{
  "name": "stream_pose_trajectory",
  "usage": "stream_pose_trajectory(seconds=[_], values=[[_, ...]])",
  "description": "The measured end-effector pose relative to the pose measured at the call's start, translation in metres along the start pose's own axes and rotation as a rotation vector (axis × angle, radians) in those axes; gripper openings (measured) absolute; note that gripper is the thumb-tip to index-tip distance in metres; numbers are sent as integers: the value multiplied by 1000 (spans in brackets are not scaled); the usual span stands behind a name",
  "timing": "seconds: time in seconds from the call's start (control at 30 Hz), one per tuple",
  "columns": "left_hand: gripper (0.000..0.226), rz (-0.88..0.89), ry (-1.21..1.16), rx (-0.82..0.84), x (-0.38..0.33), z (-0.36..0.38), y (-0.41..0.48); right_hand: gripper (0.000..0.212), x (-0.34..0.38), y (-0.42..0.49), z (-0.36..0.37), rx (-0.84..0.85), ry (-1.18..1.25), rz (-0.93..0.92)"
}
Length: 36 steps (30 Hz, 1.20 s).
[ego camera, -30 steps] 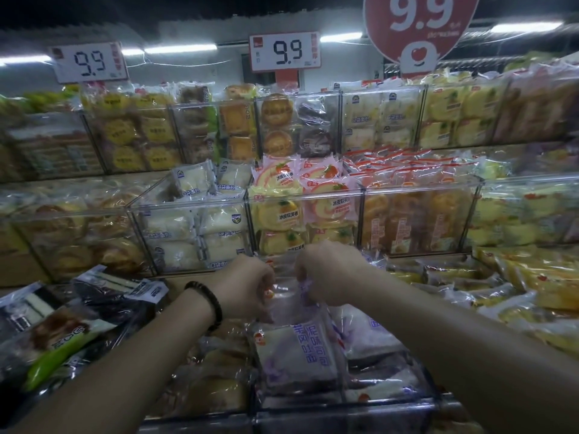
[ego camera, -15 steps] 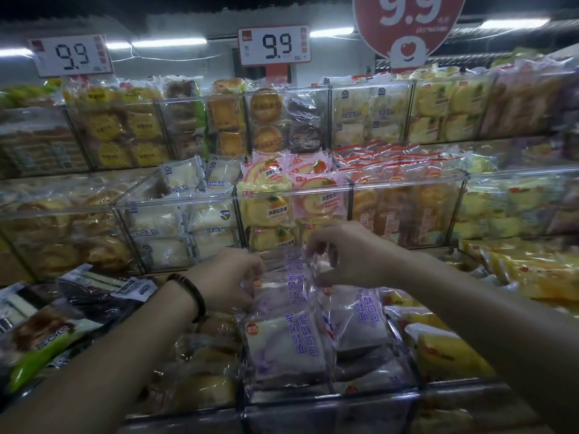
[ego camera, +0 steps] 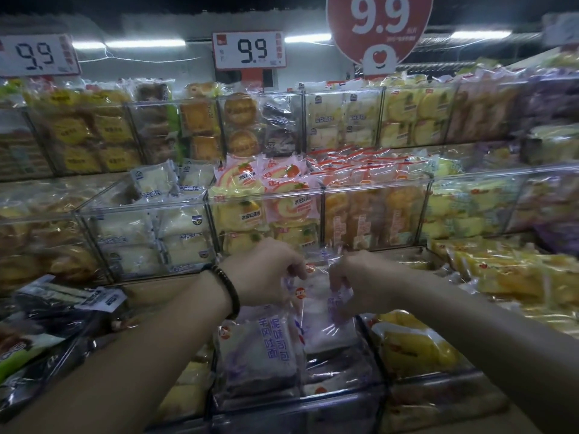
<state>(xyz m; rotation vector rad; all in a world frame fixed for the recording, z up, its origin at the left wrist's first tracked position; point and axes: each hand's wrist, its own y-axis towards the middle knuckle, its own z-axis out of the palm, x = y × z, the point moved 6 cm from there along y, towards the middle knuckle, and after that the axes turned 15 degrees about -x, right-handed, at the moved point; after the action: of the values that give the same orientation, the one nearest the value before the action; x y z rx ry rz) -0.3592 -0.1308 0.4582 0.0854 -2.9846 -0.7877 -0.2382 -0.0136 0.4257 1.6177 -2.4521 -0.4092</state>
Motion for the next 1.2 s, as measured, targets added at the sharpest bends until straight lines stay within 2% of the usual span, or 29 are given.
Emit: stream_pose_trajectory(seconds=[0.17,0.27,0.4,0.47,0.53,0.63,0.7,0.77,0.83,0.97,1.07,1.2], values=[[39,-12,59,103,4,6,12,31,-4,0,2,-79,18,3],[28,-2,135,155,5,6,17,23,-5,0,-9,-152,19,-14],[39,-34,174,129,5,-1,24,34,-8,2,-27,-287,46,21],[47,-32,244,104,2,-3,26,30,-6,5,-28,-318,91,37],[53,-51,293,101,0,-1,26,24,-6,8,-25,-329,141,68],[56,-78,361,69,2,3,25,29,-6,11,-17,-278,189,102],[48,-69,412,23,4,5,23,42,-7,9,-15,-210,220,108],[37,-65,423,-16,5,7,22,66,-10,7,-13,-129,199,107],[37,-59,402,-35,7,10,20,78,-12,6,-10,-87,175,136],[40,-76,358,-38,17,13,17,66,-6,13,-3,-199,172,167],[27,-107,307,7,21,16,12,54,-1,16,5,-277,177,150],[18,-86,302,0,12,18,11,53,-6,15,11,-257,180,148]])
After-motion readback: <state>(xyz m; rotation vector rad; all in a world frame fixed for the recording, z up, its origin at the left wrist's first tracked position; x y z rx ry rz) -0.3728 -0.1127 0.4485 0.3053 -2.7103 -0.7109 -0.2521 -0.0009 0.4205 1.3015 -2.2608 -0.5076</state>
